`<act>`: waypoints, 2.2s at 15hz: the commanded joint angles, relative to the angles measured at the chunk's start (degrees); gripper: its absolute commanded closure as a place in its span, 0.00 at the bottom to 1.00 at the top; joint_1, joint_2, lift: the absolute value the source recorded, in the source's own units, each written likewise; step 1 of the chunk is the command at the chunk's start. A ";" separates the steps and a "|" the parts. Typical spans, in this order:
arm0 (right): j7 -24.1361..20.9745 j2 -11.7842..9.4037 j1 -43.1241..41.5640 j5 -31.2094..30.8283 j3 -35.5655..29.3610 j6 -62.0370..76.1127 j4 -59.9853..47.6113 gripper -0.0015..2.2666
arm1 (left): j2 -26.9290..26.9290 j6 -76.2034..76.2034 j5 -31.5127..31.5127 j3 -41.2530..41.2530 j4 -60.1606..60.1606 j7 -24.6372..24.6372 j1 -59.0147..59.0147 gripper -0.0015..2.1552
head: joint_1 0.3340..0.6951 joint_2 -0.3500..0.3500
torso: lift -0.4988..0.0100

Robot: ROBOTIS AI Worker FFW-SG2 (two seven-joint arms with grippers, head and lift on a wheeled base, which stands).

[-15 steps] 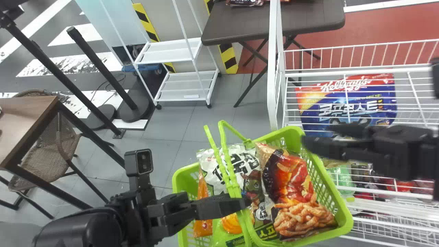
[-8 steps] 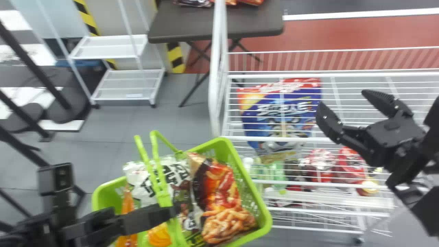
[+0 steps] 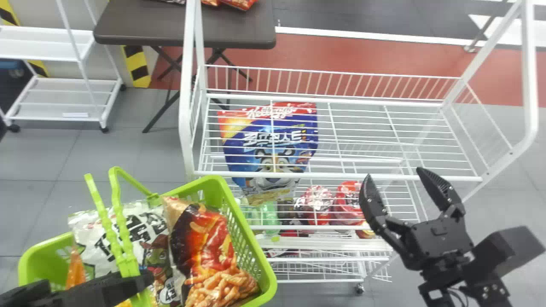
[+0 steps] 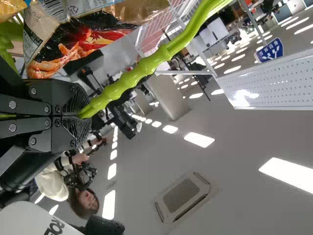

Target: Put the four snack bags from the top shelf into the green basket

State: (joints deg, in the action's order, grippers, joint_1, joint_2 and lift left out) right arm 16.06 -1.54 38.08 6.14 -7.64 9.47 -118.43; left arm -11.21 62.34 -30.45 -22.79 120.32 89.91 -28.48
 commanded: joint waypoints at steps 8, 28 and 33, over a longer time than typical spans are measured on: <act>4.33 1.59 3.85 -5.52 -2.47 5.86 0.92 0.02 | 0.75 1.43 2.06 0.64 4.48 0.66 -2.73 1.00 | 1.00 0.25 | 0.97; 3.98 1.59 3.85 -6.23 -2.91 6.03 2.51 0.03 | 1.46 2.84 3.29 1.35 5.01 0.66 -3.34 1.00 | 1.00 0.20 | 0.97; 3.98 1.59 3.85 -6.23 -2.91 6.03 2.59 0.03 | 1.46 2.84 3.55 1.61 5.01 0.66 -3.25 1.00 | 1.00 0.19 | 0.97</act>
State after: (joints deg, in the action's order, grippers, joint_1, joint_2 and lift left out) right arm 20.04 -0.09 41.92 -0.09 -10.55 15.51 -115.89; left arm -9.75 65.16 -26.94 -21.18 125.33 89.91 -31.80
